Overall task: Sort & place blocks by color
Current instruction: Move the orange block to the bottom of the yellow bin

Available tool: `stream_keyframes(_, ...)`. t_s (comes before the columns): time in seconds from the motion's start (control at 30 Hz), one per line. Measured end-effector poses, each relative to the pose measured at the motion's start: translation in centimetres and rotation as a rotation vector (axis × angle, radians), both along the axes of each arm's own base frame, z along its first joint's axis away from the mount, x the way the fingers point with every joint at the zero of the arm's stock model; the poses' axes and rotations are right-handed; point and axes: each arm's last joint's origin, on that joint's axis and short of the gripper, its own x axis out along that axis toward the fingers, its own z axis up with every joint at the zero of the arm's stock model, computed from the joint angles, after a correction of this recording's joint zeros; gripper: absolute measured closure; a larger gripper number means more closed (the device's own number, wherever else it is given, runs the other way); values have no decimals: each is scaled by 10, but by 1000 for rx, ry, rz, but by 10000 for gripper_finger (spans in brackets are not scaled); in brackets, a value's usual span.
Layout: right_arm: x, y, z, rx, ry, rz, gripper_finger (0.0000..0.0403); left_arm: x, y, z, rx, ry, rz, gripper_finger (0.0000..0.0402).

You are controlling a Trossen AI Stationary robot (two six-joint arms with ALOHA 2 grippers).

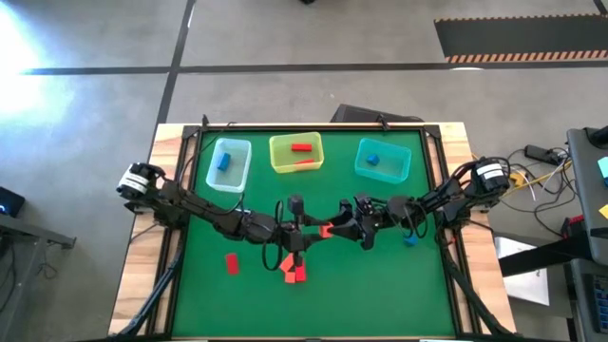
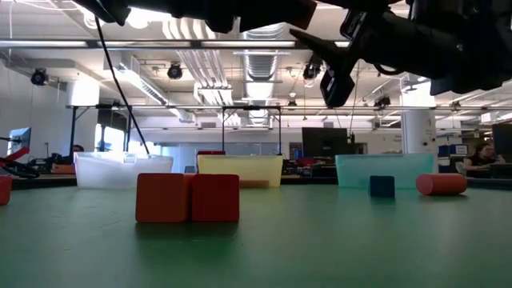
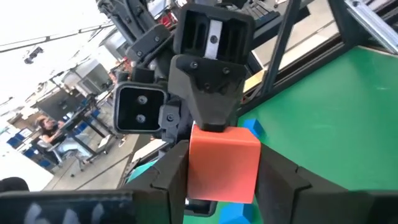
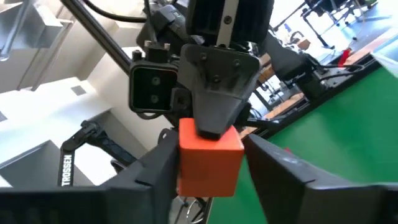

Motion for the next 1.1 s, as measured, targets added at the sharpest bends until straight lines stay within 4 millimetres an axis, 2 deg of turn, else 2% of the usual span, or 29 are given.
stream_keyframes(0.13,-1,-7,0,6,4,24,156,-1,0,1,0,2,2,279)
stream_keyframes(0.23,-3,-12,5,32,-7,64,131,-3,1,3,7,22,2,279)
stream_keyframes(0.37,-10,-13,16,28,-50,101,120,-11,5,8,29,87,43,279)
stream_keyframes(0.5,-17,-13,27,-7,-58,104,127,-21,20,18,22,149,113,279)
stream_keyframes(0.63,-22,-14,32,-80,12,73,139,-25,53,23,12,225,307,279)
stream_keyframes(0.83,-29,-16,35,-131,119,-31,156,-30,130,17,-149,391,594,279)
stream_keyframes(0.97,-30,-15,33,-136,162,-51,163,-40,172,13,-269,455,673,279)
stream_keyframes(1.1,-30,-16,30,-137,191,-60,163,-46,198,25,-342,497,671,279)
